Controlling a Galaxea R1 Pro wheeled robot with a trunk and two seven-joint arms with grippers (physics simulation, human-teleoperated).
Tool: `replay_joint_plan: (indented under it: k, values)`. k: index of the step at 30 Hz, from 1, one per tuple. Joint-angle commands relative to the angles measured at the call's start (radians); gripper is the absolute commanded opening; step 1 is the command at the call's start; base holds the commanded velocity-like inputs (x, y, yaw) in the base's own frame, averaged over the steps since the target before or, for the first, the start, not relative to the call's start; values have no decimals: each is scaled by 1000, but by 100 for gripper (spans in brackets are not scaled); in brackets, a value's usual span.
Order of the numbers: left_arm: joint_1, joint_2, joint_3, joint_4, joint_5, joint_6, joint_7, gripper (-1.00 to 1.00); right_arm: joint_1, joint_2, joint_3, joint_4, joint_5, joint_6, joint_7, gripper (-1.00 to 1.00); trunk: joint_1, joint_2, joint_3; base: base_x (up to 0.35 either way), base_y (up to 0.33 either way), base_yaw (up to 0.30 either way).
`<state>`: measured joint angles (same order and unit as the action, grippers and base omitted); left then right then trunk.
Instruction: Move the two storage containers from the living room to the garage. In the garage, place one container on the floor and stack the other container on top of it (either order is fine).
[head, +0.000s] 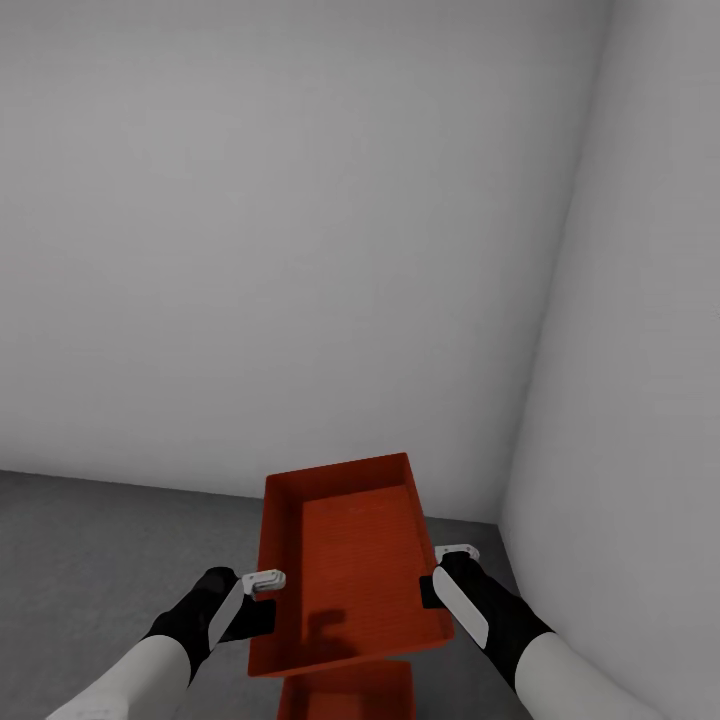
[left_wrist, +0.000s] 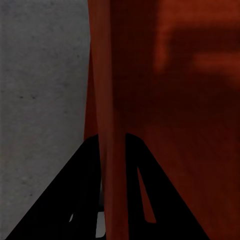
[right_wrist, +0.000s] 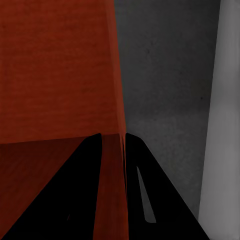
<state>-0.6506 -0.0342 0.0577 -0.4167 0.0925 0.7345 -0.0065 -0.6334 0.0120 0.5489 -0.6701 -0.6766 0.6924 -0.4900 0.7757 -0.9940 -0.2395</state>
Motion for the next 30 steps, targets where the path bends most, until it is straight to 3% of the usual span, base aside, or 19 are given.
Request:
replay_joint_plan:
  k: [1,30]
  values:
    - [-1,-6,11,-2,7,5,3,-100,0,0,13,0,-18,2,-9,-100,0,-1,-1,0,0,0]
    - [-1,-6,11,-2,7,5,3,-100,0,-1,13,0,-18,2,-9,-100,0,-1,-1,0,0,0]
